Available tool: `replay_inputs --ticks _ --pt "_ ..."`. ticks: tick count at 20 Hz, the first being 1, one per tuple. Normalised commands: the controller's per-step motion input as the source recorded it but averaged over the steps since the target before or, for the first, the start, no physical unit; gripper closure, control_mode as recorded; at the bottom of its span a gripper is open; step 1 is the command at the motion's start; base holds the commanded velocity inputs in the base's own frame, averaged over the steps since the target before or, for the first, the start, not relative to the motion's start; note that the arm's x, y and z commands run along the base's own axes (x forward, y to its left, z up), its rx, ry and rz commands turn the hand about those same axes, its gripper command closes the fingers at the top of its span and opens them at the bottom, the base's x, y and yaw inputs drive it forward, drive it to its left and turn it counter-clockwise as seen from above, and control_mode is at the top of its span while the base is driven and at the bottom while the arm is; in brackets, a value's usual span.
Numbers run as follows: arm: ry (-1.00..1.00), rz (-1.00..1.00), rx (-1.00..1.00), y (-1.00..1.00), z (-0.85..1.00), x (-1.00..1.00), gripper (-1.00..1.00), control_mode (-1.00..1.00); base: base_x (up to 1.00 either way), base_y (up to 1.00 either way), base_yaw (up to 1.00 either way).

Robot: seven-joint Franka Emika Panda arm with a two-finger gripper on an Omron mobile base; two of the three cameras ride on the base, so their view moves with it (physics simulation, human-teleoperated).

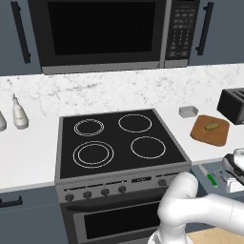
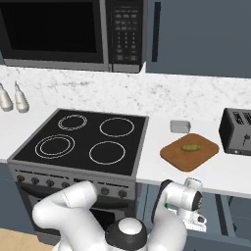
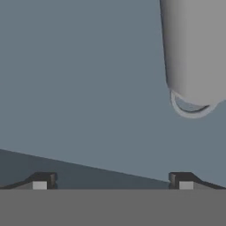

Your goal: Place the appropriate cutting tool for cutting the potato skin on the cutting board.

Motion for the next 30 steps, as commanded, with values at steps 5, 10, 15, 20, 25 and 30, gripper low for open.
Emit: replay_inputs --ticks 5,10,15,20,25,30 --pt "0.17 0.00 0.00 -0.06 0.00 -0.50 -1.00 -1.00 0.00 0.00 0.00" --pt "0.08 0.00 0.00 -0.06 0.00 -0.72 -1.00 -1.00 0.00 0.00 0.00" --pt "0.00 0.00 0.00 -0.02 0.32 -0.06 -1.00 -1.00 0.00 0.00 0.00" --pt "-0.14 0.00 0.03 -0.06 0.76 0.31 -1.00 -1.00 0.00 0.00 0.00" --pt "-0.25 0.03 0.00 0.00 0.14 0.67 -1.00 -1.00 0.00 0.00 0.00" --pt "-0.33 0.08 0.00 0.00 -0.06 0.42 -1.00 -1.00 0.00 0.00 0.00"
